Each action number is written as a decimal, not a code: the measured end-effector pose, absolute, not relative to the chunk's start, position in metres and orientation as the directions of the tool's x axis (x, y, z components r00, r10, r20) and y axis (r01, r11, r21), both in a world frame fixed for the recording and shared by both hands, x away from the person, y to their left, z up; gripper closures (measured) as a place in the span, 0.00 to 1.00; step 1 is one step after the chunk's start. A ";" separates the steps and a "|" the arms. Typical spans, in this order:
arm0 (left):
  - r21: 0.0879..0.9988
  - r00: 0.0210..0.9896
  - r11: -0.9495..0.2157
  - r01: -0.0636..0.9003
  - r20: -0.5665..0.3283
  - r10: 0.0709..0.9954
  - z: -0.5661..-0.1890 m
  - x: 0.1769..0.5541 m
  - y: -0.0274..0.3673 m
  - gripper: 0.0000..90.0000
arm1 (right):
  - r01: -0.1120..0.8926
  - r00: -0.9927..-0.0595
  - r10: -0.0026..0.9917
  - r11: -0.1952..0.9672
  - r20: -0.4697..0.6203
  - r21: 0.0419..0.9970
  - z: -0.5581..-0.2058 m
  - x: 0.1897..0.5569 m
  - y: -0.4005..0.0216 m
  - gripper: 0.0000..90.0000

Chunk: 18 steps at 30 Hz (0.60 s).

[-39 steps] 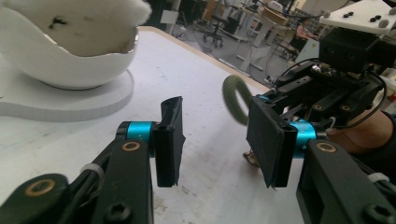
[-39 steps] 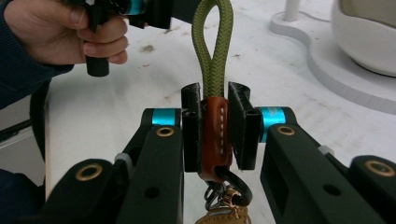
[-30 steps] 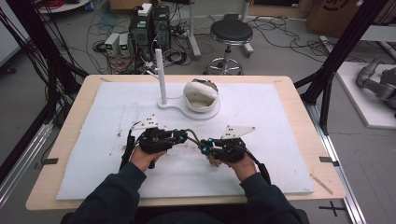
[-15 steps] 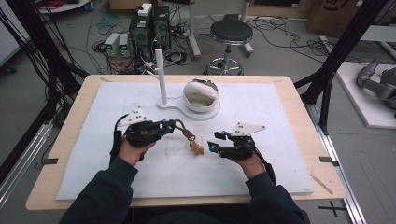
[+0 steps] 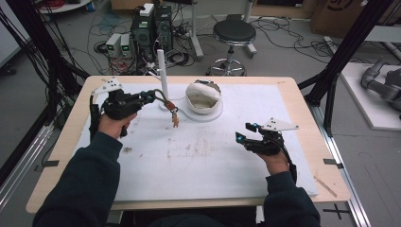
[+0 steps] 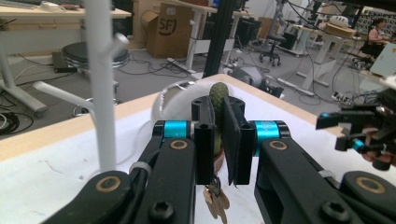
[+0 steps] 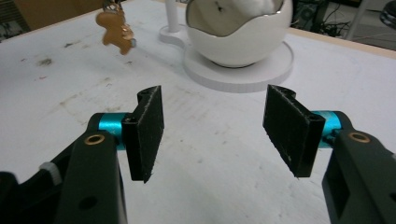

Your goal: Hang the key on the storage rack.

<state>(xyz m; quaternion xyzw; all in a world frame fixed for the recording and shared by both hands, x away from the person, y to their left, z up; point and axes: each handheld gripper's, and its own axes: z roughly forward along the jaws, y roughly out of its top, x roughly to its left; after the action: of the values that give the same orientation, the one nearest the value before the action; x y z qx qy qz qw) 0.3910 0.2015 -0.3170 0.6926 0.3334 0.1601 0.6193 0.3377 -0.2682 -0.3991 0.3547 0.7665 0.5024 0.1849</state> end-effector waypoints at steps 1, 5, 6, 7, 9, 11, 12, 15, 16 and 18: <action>0.964 0.727 -0.012 0.265 -0.192 0.659 -0.314 0.394 0.203 0.92 | 0.359 -0.677 0.733 0.241 0.074 0.902 -0.399 0.338 -0.270 0.43; 0.963 0.721 -0.019 0.270 -0.189 0.667 -0.296 0.413 0.206 0.92 | 0.352 -0.674 0.736 0.243 0.065 0.904 -0.399 0.338 -0.273 0.43; 0.962 0.719 -0.026 0.270 -0.184 0.670 -0.293 0.416 0.206 0.92 | 0.353 -0.675 0.735 0.245 0.064 0.903 -0.399 0.338 -0.273 0.43; 0.962 0.716 -0.031 0.271 -0.180 0.674 -0.290 0.420 0.206 0.92 | 0.354 -0.675 0.735 0.247 0.063 0.902 -0.399 0.338 -0.273 0.43; 0.960 0.711 -0.031 0.280 -0.185 0.679 -0.285 0.431 0.207 0.92 | 0.352 -0.677 0.734 0.259 0.054 0.900 -0.400 0.338 -0.273 0.43; 0.956 0.704 -0.027 0.294 -0.197 0.683 -0.285 0.438 0.208 0.92 | 0.350 -0.677 0.734 0.260 0.052 0.900 -0.400 0.337 -0.273 0.43; 0.953 0.699 -0.029 0.301 -0.200 0.686 -0.285 0.442 0.208 0.92 | 0.349 -0.677 0.734 0.259 0.052 0.900 -0.400 0.337 -0.274 0.43; 0.946 0.691 -0.043 0.320 -0.202 0.694 -0.285 0.454 0.208 0.92 | 0.352 -0.674 0.737 0.257 0.053 0.900 -0.401 0.336 -0.276 0.43; 0.944 0.686 -0.045 0.328 -0.205 0.698 -0.285 0.458 0.208 0.92 | 0.355 -0.672 0.738 0.255 0.056 0.900 -0.401 0.336 -0.276 0.43; 0.941 0.678 -0.051 0.336 -0.203 0.706 -0.285 0.463 0.207 0.92 | 0.357 -0.671 0.740 0.254 0.058 0.899 -0.402 0.336 -0.277 0.43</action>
<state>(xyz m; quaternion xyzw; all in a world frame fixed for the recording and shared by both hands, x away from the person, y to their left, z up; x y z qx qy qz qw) 0.4628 0.2073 -0.2848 0.7072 0.3683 0.1593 0.5820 0.3364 -0.2773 -0.4015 0.3570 0.7678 0.4957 0.1930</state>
